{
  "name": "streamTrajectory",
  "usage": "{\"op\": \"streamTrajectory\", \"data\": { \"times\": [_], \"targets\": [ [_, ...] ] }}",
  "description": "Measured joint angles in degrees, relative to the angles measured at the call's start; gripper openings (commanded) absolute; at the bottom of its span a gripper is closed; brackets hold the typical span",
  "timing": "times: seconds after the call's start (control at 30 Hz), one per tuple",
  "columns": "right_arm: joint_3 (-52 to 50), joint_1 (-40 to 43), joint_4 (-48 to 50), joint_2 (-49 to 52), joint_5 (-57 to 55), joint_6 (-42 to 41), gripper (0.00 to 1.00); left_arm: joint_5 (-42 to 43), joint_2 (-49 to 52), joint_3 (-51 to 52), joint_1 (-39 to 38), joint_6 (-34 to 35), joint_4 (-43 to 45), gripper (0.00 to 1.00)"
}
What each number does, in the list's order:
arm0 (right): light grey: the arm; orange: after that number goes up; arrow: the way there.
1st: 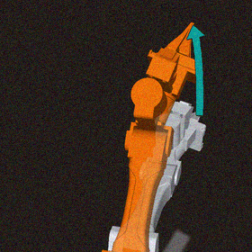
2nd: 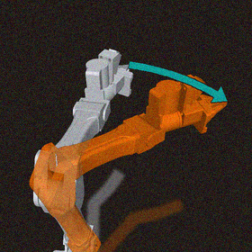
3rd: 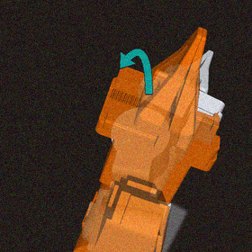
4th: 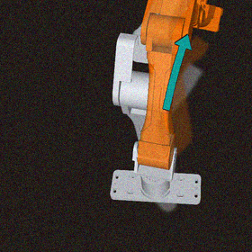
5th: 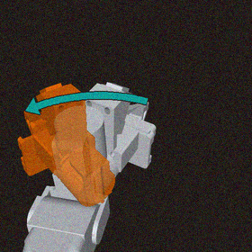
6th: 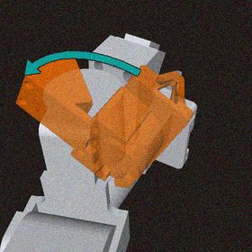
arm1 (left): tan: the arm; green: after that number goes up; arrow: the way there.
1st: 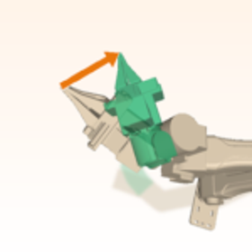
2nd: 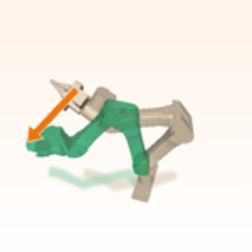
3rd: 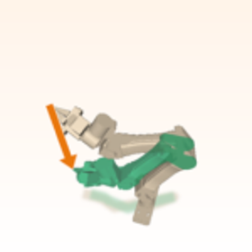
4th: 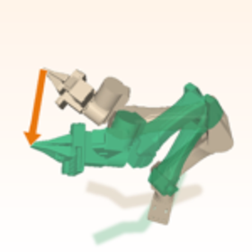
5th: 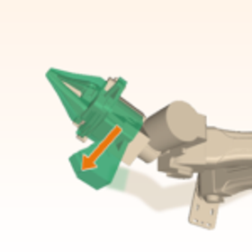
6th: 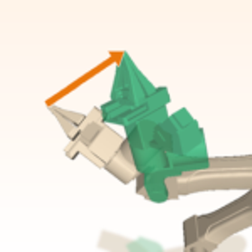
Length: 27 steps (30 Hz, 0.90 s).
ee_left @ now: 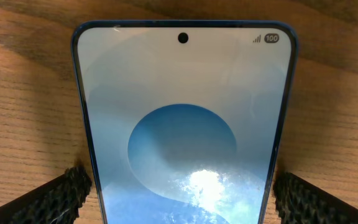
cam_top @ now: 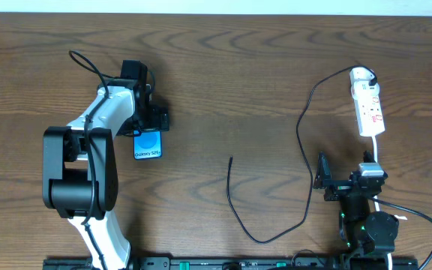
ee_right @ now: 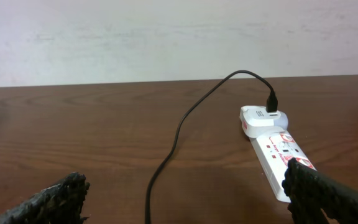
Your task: Plug charger to phone and switch on socket
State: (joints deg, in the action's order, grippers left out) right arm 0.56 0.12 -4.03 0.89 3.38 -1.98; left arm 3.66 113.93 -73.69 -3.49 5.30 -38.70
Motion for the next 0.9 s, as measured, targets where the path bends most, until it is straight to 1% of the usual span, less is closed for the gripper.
{"op": "streamTrajectory", "data": {
  "times": [0.5, 0.9],
  "targets": [
    [0.0, 0.0, 0.0, 0.0, 0.0, 0.0, 0.99, 0.0, 0.0, 0.0, 0.0, -0.04, -0.07, 0.98],
    [0.0, 0.0, 0.0, 0.0, 0.0, 0.0, 0.99, 0.02, 0.0, 0.0, 0.0, -1.86, -0.44, 0.99]
  ]
}}
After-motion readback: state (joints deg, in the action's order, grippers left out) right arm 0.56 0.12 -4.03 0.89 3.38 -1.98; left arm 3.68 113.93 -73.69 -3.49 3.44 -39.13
